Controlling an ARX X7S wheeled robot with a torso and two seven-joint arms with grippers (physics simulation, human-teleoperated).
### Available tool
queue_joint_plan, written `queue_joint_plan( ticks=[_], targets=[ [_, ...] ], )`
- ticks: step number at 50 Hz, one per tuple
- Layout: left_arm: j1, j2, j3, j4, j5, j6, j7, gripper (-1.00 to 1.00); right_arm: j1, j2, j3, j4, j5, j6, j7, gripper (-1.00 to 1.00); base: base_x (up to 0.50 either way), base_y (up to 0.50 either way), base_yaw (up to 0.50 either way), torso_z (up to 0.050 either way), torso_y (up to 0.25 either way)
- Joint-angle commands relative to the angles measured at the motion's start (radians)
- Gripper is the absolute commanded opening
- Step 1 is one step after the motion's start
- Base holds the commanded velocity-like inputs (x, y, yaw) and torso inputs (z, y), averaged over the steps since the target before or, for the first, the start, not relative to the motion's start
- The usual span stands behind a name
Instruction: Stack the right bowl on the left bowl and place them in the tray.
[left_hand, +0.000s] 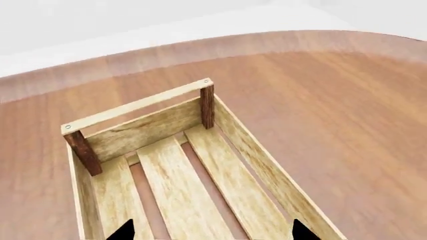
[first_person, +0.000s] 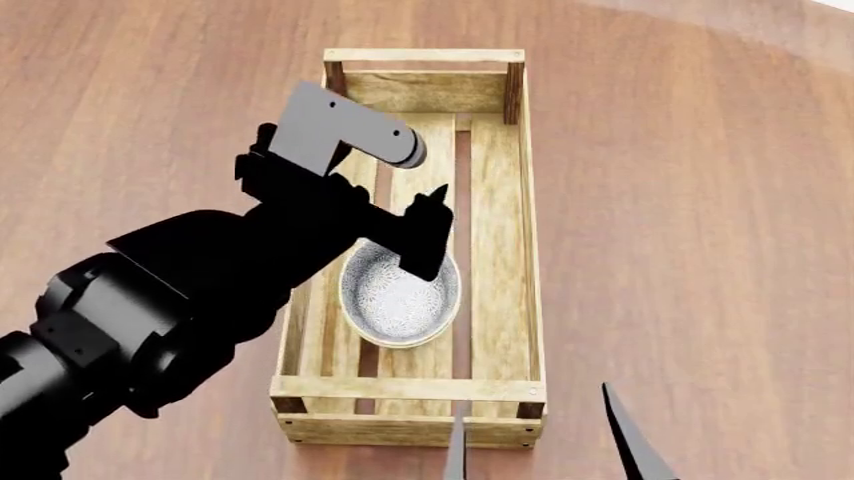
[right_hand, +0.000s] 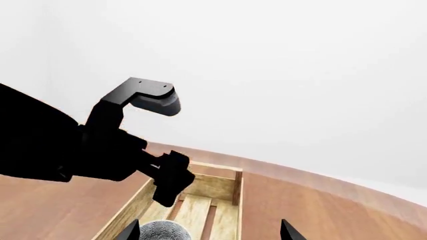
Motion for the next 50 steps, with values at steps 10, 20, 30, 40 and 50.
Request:
queue_joint_plan(
  ticks=[10, 20, 30, 40, 50],
  targets=[
    [-0.081, -0.225, -0.013, 0.609, 0.149, 0.068, -0.197, 1.00, -0.001, -0.011, 0.019, -0.025, -0.038, 0.016, -0.011, 1.00, 0.00, 0.00, 0.00, 0.000, 0.000],
    [-0.088, -0.567, -0.019, 1.181, 0.210, 0.100, -0.481, 1.00, -0.006, -0.008, 0.011, -0.039, -0.054, 0.028, -0.007, 1.00, 0.00, 0.00, 0.00, 0.000, 0.000],
    [-0.029, -0.840, 0.020, 1.528, 0.366, 0.103, -0.715, 1.00, -0.009, -0.009, 0.001, -0.042, -0.066, 0.035, -0.005, 1.00, 0.00, 0.00, 0.00, 0.000, 0.000],
    [0.151, -1.060, 0.070, 1.653, 0.536, 0.206, -0.914, 1.00, -0.010, -0.008, 0.001, -0.035, -0.072, 0.033, 0.000, 1.00, 0.00, 0.00, 0.00, 0.000, 0.000],
    [0.319, -1.148, 0.121, 1.607, 0.731, 0.306, -1.093, 1.00, -0.003, -0.004, 0.022, -0.022, -0.075, 0.024, 0.016, 1.00, 0.00, 0.00, 0.00, 0.000, 0.000]
  ],
)
